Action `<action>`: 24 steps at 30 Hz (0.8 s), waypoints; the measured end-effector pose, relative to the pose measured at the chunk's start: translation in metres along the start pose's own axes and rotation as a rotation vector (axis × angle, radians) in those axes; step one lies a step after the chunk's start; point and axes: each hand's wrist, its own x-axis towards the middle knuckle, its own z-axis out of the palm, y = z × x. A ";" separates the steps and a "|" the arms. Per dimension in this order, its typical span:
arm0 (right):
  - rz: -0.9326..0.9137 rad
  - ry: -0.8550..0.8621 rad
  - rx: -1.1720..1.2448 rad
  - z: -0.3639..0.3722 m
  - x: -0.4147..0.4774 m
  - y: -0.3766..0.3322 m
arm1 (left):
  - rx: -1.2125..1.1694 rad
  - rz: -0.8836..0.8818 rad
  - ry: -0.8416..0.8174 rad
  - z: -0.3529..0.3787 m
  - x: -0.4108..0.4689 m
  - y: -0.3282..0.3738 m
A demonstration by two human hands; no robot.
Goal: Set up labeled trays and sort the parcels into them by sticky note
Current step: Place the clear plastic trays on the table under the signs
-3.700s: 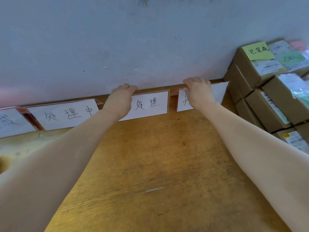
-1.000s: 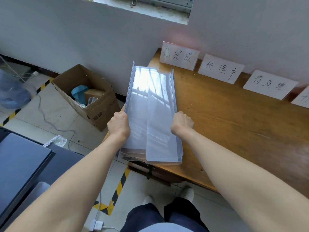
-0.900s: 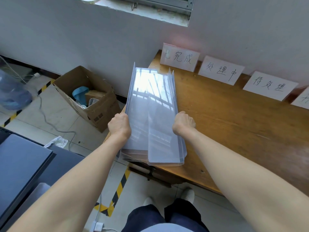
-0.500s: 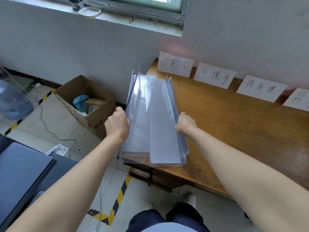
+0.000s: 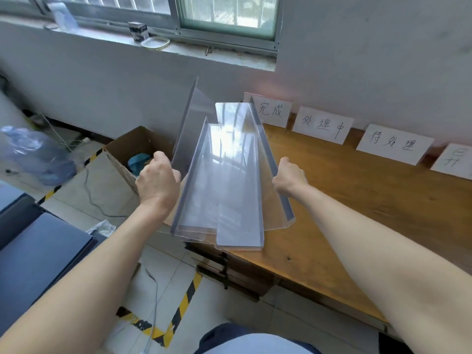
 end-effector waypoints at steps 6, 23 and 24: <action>-0.036 0.104 0.047 -0.055 -0.019 0.099 | -0.229 0.000 0.014 0.010 -0.044 0.090; 0.418 0.395 -0.003 -0.157 -0.142 0.410 | -0.528 0.118 -0.456 0.147 -0.189 0.335; 0.455 0.399 -0.010 -0.156 -0.146 0.417 | -0.528 0.131 -0.477 0.150 -0.192 0.343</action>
